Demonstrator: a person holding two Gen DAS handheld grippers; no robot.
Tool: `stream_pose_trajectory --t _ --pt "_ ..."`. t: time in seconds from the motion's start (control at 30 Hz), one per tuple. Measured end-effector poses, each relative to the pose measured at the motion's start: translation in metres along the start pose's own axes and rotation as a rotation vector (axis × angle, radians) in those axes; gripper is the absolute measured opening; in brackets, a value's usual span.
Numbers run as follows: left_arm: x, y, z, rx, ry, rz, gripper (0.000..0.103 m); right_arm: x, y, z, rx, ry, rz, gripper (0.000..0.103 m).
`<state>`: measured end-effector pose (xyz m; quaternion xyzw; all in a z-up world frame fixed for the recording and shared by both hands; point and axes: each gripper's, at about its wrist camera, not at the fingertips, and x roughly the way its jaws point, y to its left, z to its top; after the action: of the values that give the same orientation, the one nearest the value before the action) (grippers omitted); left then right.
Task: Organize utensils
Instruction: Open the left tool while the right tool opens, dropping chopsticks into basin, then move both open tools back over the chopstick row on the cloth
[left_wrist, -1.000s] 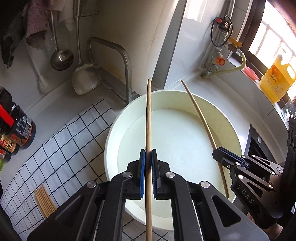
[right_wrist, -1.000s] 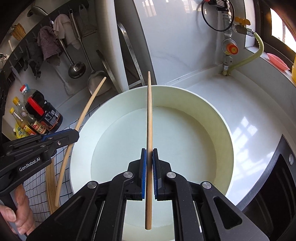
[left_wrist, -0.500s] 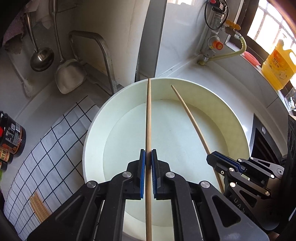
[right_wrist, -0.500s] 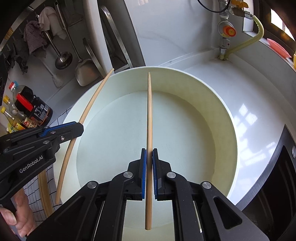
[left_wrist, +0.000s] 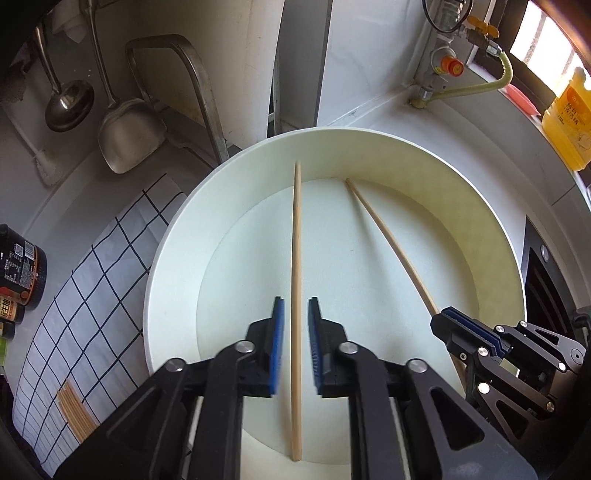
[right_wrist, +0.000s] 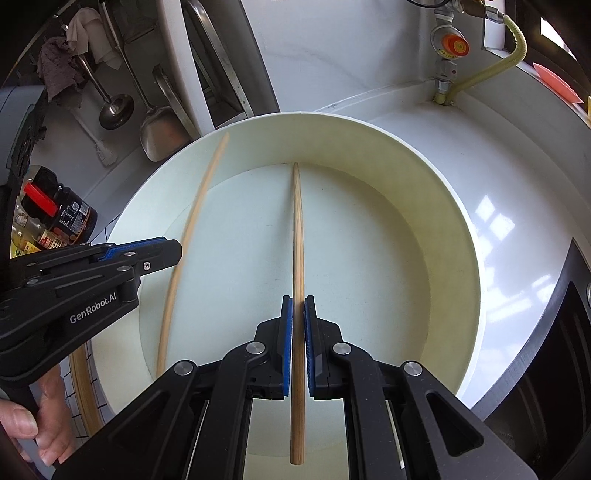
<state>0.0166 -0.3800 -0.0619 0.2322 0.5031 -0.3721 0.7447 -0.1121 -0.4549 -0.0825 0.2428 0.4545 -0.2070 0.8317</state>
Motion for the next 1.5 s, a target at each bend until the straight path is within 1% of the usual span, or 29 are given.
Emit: stream_pose_trajectory --t 0.03,0.07,0.1,0.2,0.4,0.5,0.6,0.77,0.9,1.0,1.17,1.23,1.33,1.5 --pt "-0.003 0.001 0.0 -0.002 -0.011 0.008 0.042 -0.002 -0.001 0.0 0.002 -0.009 -0.004 0.01" --pt "-0.007 0.002 -0.001 -0.006 -0.026 0.015 0.054 -0.004 -0.001 0.0 0.002 -0.015 -0.006 0.01" --pt "-0.012 0.003 -0.001 -0.012 -0.043 0.02 0.054 -0.006 -0.002 0.0 0.002 -0.02 -0.008 0.01" --pt "-0.022 0.005 0.001 -0.025 -0.055 0.027 0.054 -0.013 -0.003 0.0 0.001 -0.035 -0.005 0.01" --pt "-0.04 0.012 -0.009 -0.052 -0.078 0.042 0.054 -0.022 0.002 -0.004 -0.01 -0.046 0.005 0.011" --pt "-0.05 0.014 -0.017 -0.061 -0.09 0.056 0.056 -0.026 0.005 -0.007 -0.018 -0.046 0.015 0.011" --pt "-0.057 0.019 -0.026 -0.078 -0.097 0.063 0.059 -0.029 0.008 -0.011 -0.017 -0.043 0.019 0.016" --pt "-0.068 0.025 -0.041 -0.117 -0.103 0.08 0.063 -0.036 0.018 -0.018 -0.045 -0.04 0.014 0.016" --pt "-0.078 0.032 -0.056 -0.129 -0.107 0.095 0.063 -0.043 0.028 -0.024 -0.074 -0.042 0.017 0.018" --pt "-0.088 0.038 -0.069 -0.138 -0.114 0.103 0.063 -0.048 0.039 -0.029 -0.107 -0.05 0.016 0.018" --pt "-0.104 0.054 -0.09 -0.165 -0.132 0.116 0.067 -0.054 0.063 -0.036 -0.153 -0.051 0.032 0.019" --pt "-0.108 0.062 -0.099 -0.185 -0.134 0.126 0.068 -0.055 0.074 -0.039 -0.174 -0.048 0.04 0.02" --pt "-0.115 0.077 -0.112 -0.223 -0.138 0.141 0.073 -0.056 0.094 -0.043 -0.221 -0.04 0.049 0.023" --pt "-0.127 0.106 -0.14 -0.284 -0.137 0.174 0.073 -0.055 0.128 -0.05 -0.293 -0.035 0.068 0.027"
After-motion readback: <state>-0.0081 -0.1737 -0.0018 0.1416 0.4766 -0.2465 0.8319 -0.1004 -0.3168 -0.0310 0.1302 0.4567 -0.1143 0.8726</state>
